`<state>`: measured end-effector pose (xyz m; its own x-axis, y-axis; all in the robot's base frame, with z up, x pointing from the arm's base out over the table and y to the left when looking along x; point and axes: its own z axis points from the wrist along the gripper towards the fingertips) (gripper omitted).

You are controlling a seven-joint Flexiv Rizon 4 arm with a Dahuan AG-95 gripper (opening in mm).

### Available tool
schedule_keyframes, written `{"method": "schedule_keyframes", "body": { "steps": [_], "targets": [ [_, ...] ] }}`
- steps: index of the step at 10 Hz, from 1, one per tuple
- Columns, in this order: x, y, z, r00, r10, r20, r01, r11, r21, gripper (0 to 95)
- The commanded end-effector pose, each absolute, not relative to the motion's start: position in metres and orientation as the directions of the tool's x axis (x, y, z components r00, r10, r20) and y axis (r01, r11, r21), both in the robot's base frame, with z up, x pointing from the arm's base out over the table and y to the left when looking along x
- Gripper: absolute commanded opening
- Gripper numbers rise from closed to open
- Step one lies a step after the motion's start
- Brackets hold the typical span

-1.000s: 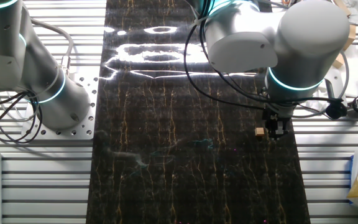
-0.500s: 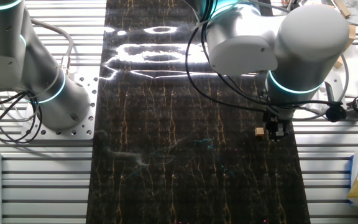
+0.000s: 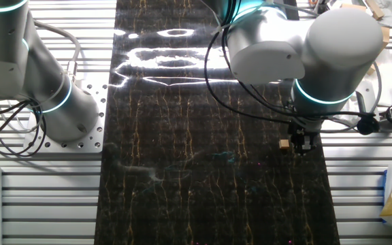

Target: Hold a small block with the gripper and sweep it from left to right on the table

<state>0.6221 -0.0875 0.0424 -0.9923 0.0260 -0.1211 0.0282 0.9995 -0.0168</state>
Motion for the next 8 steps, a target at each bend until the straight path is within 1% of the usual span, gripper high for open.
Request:
{"method": "schedule_keyframes", "body": {
  "steps": [1, 8],
  "targets": [
    [0.6236, -0.085, 0.0422, -0.993, 0.034, -0.116, 0.035, 0.999, -0.007, 38.0],
    [0.6243, -0.083, 0.0415, -0.992, 0.046, -0.118, 0.046, 0.999, 0.004, 38.0]
  ]
}}
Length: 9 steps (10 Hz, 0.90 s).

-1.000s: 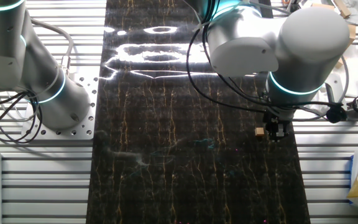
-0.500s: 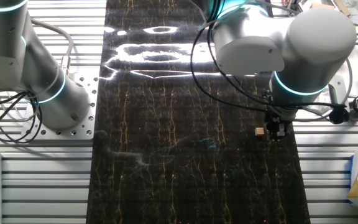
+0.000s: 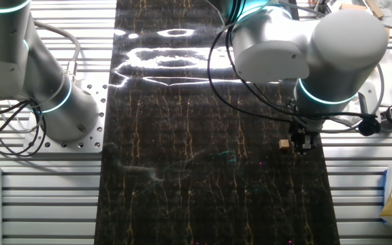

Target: Hold a small block with the gripper and sweep it from left to right on the table

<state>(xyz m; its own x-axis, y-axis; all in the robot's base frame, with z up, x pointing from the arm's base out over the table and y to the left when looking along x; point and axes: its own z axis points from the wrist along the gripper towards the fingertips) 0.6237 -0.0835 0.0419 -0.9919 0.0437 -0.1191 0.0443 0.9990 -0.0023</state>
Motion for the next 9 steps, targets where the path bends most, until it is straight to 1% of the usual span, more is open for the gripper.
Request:
{"method": "schedule_keyframes", "body": {
  "steps": [1, 9],
  "targets": [
    [0.6244, -0.0824, 0.0415, -0.992, 0.049, -0.116, 0.049, 0.999, 0.007, 38.0],
    [0.6267, -0.0753, 0.0388, -0.992, 0.059, -0.108, 0.058, 0.998, 0.014, 38.0]
  ]
}}
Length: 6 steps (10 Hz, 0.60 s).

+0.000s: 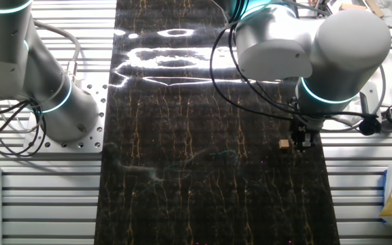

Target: Hold a small block with the gripper and sweep it from left to right on the table

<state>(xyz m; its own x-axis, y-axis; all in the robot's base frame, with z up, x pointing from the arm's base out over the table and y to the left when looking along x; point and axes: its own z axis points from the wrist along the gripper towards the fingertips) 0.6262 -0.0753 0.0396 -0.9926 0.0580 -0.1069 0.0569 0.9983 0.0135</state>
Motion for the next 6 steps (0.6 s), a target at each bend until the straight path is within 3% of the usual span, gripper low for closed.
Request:
{"method": "schedule_keyframes", "body": {
  "steps": [1, 6],
  "targets": [
    [0.6268, -0.0747, 0.0387, -0.992, 0.061, -0.108, 0.06, 0.998, 0.014, 38.0],
    [0.6271, -0.0737, 0.0382, -0.992, 0.062, -0.106, 0.061, 0.998, 0.013, 38.0]
  ]
}}
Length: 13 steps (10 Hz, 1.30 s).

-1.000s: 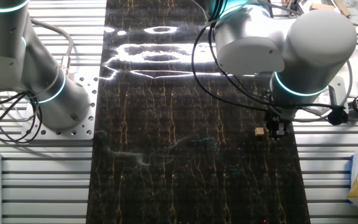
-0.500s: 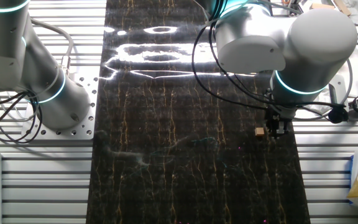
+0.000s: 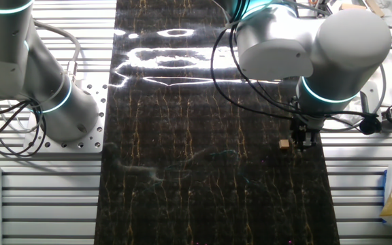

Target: Hold a small block with the gripper and sweep it from left to right on the table

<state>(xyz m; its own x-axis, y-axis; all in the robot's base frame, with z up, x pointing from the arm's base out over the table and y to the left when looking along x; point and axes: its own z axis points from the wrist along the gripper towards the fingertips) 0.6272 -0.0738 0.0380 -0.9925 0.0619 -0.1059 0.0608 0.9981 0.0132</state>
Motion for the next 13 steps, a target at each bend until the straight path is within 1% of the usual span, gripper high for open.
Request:
{"method": "schedule_keyframes", "body": {
  "steps": [1, 7, 9, 13],
  "targets": [
    [0.6277, -0.072, 0.0372, -0.992, 0.065, -0.106, 0.063, 0.998, 0.013, 38.0],
    [0.6295, -0.0664, 0.0334, -0.992, 0.074, -0.105, 0.073, 0.997, 0.011, 38.0],
    [0.6301, -0.0643, 0.0324, -0.99, 0.096, -0.103, 0.094, 0.995, 0.03, 38.0],
    [0.6305, -0.0626, 0.0317, -0.99, 0.101, -0.1, 0.098, 0.995, 0.029, 38.0]
  ]
}}
